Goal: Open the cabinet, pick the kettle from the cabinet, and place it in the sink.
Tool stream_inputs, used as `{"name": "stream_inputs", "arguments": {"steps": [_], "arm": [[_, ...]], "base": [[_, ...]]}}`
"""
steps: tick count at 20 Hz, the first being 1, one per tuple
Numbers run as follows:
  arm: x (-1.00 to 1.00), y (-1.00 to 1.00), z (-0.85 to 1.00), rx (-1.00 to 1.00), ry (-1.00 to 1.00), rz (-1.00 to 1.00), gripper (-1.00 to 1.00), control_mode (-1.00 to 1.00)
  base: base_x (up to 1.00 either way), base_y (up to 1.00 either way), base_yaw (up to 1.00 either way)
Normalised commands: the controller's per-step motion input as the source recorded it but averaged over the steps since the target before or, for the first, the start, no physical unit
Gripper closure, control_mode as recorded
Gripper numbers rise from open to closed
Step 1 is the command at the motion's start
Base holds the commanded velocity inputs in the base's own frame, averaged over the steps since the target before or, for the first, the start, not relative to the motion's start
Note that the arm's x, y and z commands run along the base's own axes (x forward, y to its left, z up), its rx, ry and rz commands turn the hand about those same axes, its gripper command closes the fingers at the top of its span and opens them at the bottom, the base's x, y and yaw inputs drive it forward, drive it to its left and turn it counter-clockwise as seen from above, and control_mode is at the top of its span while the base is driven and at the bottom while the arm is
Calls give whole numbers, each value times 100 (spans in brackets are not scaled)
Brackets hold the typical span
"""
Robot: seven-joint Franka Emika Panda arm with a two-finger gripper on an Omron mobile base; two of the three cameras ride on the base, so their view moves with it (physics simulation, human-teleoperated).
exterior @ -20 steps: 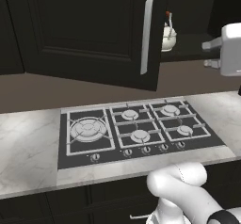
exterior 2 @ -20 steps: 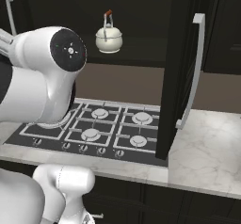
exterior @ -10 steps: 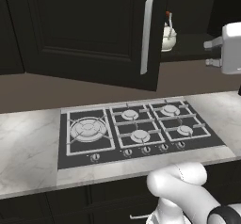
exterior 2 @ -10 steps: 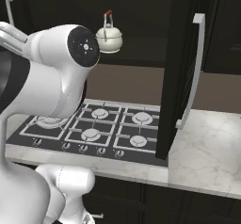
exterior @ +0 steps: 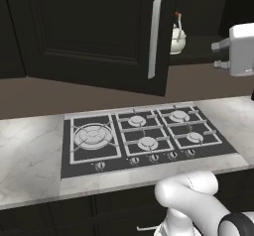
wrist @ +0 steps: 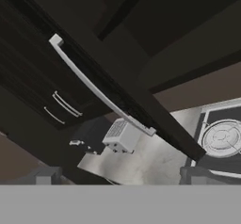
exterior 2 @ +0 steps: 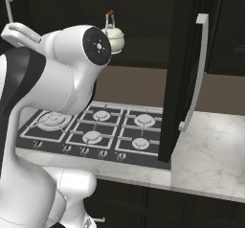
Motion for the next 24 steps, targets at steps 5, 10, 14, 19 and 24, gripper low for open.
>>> {"name": "stream_inputs", "arguments": {"steps": [5,10,14,19,24], "arm": [[27,-7,0,0,4,0,-100,-100],[22,-6,0,0,5,0,-100,-100],[18,0,-5,0,1,-1,-100,-100],[21,8,-4,0,0,-1,-100,-100],[24,14,-4,0,0,0,-100,-100]], "base": [[0,0,0],[0,0,0],[0,0,0],[0,0,0],[0,0,0]]}}
